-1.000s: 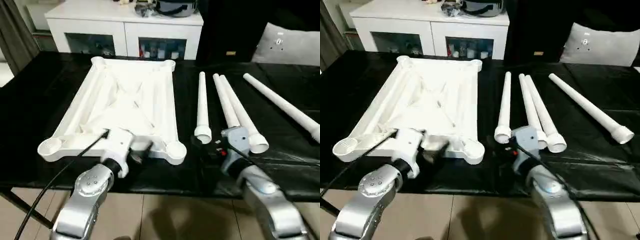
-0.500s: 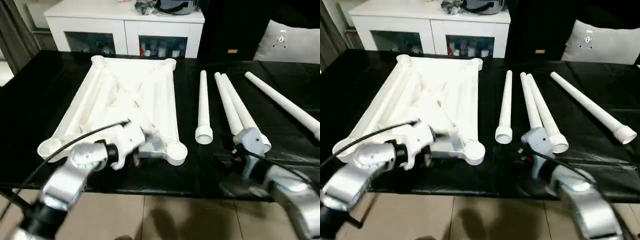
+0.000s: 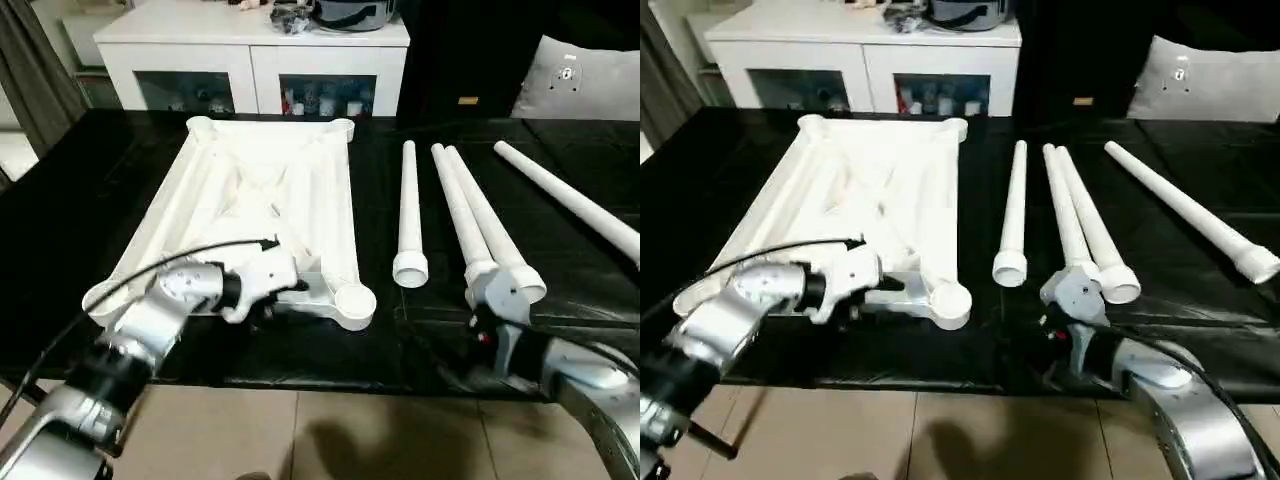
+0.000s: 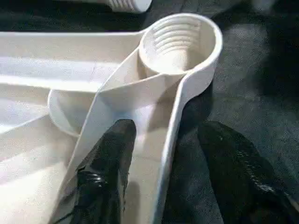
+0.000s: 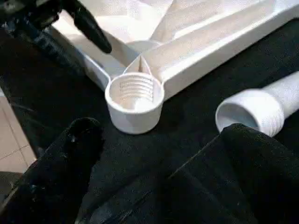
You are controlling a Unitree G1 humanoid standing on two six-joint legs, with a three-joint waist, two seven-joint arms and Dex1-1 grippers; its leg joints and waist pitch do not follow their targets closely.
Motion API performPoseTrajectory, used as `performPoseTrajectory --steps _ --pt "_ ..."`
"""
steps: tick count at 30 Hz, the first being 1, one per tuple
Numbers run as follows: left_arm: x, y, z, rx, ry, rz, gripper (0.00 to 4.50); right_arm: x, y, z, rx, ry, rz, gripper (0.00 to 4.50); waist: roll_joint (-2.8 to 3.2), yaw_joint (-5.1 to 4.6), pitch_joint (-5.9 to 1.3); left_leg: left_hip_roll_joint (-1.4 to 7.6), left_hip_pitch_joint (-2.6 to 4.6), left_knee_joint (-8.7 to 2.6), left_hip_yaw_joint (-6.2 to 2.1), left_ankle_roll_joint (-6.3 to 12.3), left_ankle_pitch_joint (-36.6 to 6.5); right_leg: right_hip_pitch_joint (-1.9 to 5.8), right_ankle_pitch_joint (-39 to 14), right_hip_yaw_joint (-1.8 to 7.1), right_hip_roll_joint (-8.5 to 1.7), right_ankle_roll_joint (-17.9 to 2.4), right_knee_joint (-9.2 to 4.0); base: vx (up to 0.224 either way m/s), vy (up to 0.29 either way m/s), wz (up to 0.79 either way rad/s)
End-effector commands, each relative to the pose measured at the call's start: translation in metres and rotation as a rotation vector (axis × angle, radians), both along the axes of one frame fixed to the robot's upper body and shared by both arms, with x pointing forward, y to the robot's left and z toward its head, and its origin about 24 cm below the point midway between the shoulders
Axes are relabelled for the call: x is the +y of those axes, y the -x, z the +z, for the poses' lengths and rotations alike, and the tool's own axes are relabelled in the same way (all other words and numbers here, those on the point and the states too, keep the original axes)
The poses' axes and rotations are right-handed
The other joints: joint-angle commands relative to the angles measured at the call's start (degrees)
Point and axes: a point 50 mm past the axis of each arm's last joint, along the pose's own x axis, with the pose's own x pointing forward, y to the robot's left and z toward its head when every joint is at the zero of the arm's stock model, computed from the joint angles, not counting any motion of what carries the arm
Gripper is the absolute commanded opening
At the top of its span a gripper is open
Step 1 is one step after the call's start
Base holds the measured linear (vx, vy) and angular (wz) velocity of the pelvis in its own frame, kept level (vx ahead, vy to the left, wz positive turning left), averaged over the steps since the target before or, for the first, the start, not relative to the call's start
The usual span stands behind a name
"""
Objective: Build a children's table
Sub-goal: Move table base
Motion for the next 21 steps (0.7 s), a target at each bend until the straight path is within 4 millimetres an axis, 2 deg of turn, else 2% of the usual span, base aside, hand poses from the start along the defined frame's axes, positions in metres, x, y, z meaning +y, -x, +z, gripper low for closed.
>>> performPoseTrajectory --steps 1,2,3,4,5,7,8,9,11,12,13,14,16,19,20,21 --pt "0.003 -0.003 0.001 -0.001 -0.014 -0.006 2.28 0.003 0.001 0.006 -0.011 0.000 0.027 4.50 -0.03 0.10 -3.00 2.68 1.08 -4.20 -0.81 0.72 -11.45 2.19 0.44 2.33 -4.49 -12.92 -4.00 0.000 0.000 0.00" --pt "0.006 -0.005 0.000 0.021 -0.028 -0.016 2.18 0.004 0.002 0.007 -0.004 0.000 0.031 4.50 0.71 0.09 -3.05 2.70 1.07 -4.19 -0.92 0.64 -11.07 2.16 0.93 2.33 -4.47 -12.86 -3.95 0.000 0.000 0.00" --pt "0.007 -0.006 0.000 0.029 -0.032 -0.019 2.00 0.004 0.002 0.008 -0.003 0.000 0.034 4.50 0.44 0.00 -2.95 2.70 1.07 -4.25 -0.88 0.70 -11.28 2.13 0.81 2.33 -4.39 -12.78 -4.10 0.000 0.000 0.00" --pt "0.008 -0.007 -0.001 0.051 -0.038 -0.025 1.96 0.005 0.002 0.010 -0.002 -0.003 0.039 4.50 1.44 0.12 -3.10 2.68 1.23 -4.16 -0.96 0.32 -11.66 2.09 0.55 2.35 -4.48 -12.87 -3.98 0.000 0.000 0.00" --pt "0.011 -0.009 -0.001 0.079 -0.042 -0.016 1.92 0.008 0.001 0.011 -0.004 -0.009 0.048 4.50 1.31 -0.14 -2.97 2.64 1.20 -4.24 -0.94 0.12 -12.29 2.18 0.39 2.34 -4.39 -13.11 -4.18 0.000 0.000 0.00" --pt "0.012 -0.010 -0.002 0.088 -0.044 -0.010 1.73 0.010 0.001 0.011 -0.004 -0.011 0.051 4.50 1.11 -0.01 -3.09 2.61 0.99 -4.08 -0.89 0.40 -11.01 2.37 1.23 2.37 -4.55 -13.42 -3.91 0.000 0.000 0.00" --pt "0.013 -0.013 -0.002 0.109 -0.031 0.012 1.73 0.014 0.001 0.010 0.005 -0.019 0.061 4.50 1.87 -0.05 -3.09 2.57 1.05 -3.97 -0.84 0.57 -10.75 2.17 0.98 2.33 -4.53 -13.45 -4.07 0.000 0.000 0.00" --pt "0.014 -0.014 -0.001 0.115 -0.028 0.020 1.53 0.015 0.001 0.010 0.008 -0.025 0.065 4.50 1.68 -0.12 -3.12 2.48 0.97 -3.88 -0.83 0.68 -10.41 2.28 1.23 2.34 -4.46 -13.54 -3.99 0.000 0.000 0.00" --pt "0.015 -0.015 -0.002 0.114 -0.029 0.025 1.43 0.017 0.002 0.009 0.017 -0.032 0.072 4.50 1.82 0.01 -3.28 2.49 0.82 -3.77 -0.86 1.32 -8.61 2.36 2.02 2.28 -4.51 -13.58 -3.86 0.000 0.000 0.00" --pt "0.016 -0.016 -0.004 0.114 -0.031 0.036 1.43 0.019 0.003 0.008 0.024 -0.037 0.075 4.50 1.72 0.02 -3.29 2.57 0.78 -3.80 -0.84 1.45 -8.61 2.38 1.79 2.30 -4.59 -13.47 -3.90 0.000 0.000 0.00" --pt "0.016 -0.016 -0.004 0.114 -0.031 0.036 1.21 0.019 0.003 0.008 0.024 -0.037 0.075 4.50 1.85 0.02 -3.30 2.55 0.76 -3.78 -0.86 1.49 -8.62 2.33 1.57 2.27 -4.55 -13.43 -3.84 0.000 0.000 0.00" --pt "0.016 -0.017 -0.007 0.120 -0.030 0.055 1.11 0.020 0.004 0.007 0.032 -0.042 0.076 4.50 1.73 0.00 -3.29 2.56 0.79 -3.81 -0.83 1.54 -8.92 2.26 0.93 2.26 -4.49 -13.29 -3.94 0.000 0.000 0.00" --pt "0.017 -0.017 -0.009 0.126 -0.029 0.064 1.04 0.020 0.004 0.008 0.032 -0.040 0.076 4.50 1.88 0.02 -3.25 2.68 0.89 -3.94 -0.85 1.33 -9.80 2.18 -0.63 2.29 -4.62 -13.10 -4.12 0.000 0.000 0.00" --pt "0.019 -0.016 -0.013 0.125 -0.072 0.044 0.92 0.022 0.002 0.011 0.025 -0.039 0.083 4.50 1.61 -0.09 -3.13 2.75 0.86 -4.14 -0.85 1.12 -10.38 2.12 -1.90 2.34 -4.58 -12.61 -4.25 0.000 0.000 0.00" --pt "0.020 -0.016 -0.014 0.128 -0.076 0.047 0.77 0.024 0.001 0.012 0.022 -0.043 0.089 4.50 1.71 -0.06 -3.16 2.71 0.89 -4.12 -0.85 1.08 -10.40 2.14 -2.38 2.38 -4.66 -12.41 -4.29 0.000 0.000 0.00" --pt "0.020 -0.016 -0.015 0.130 -0.077 0.049 0.63 0.024 0.001 0.013 0.021 -0.045 0.089 4.50 1.49 0.00 -3.19 2.79 0.87 -4.15 -0.85 1.13 -10.05 2.12 -2.53 2.40 -4.76 -12.40 -4.22 0.000 0.000 0.00"
